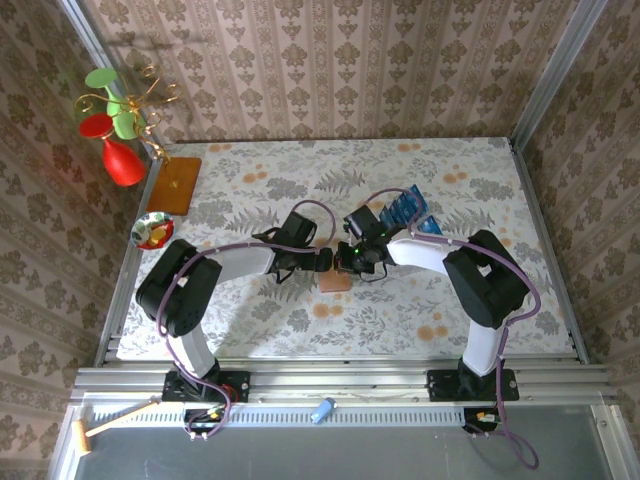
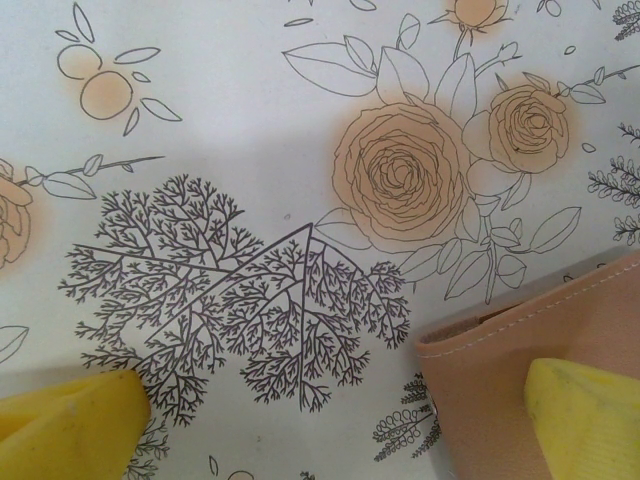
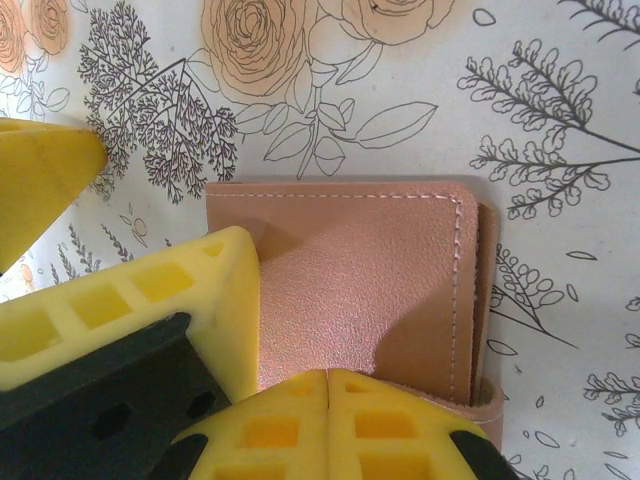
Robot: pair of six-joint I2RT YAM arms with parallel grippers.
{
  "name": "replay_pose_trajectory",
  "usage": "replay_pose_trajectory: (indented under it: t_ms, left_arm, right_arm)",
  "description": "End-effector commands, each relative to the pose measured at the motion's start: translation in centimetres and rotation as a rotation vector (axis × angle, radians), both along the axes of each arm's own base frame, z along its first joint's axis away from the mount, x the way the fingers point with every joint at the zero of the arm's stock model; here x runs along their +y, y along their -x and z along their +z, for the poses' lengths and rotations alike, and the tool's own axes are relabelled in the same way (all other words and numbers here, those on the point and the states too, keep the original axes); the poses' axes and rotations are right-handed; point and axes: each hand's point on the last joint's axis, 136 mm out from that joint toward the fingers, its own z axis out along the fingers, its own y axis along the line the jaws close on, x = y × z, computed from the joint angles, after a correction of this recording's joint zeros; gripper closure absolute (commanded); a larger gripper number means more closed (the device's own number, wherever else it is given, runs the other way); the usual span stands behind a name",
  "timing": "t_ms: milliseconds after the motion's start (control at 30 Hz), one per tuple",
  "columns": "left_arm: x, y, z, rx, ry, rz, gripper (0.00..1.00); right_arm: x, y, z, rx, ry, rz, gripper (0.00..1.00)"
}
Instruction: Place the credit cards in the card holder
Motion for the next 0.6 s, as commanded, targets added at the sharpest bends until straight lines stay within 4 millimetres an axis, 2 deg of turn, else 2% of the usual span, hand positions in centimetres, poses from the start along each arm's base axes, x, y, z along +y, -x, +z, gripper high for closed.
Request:
replay_pose_trajectory:
  t_ms: [0,300,567]
  left_arm:
    - [3.0,2.0,-3.4,0.104,-0.1,0.046,0.0]
    - [3.0,2.1,-3.5,0.107,-0.097,0.047,0.0]
    - [2.8,2.1,-3.5,0.105,-0.094,0.044,0.0]
  right_arm:
    - [-0.9,1.3,-1.2,0.042,0.039,-0.009,1.0]
    - [-1.4,-0.2,1.8,-0.017,0.036,-0.023,1.0]
    - [-1.1,-0.4,1.0,0.001,0.031,-0.016,1.0]
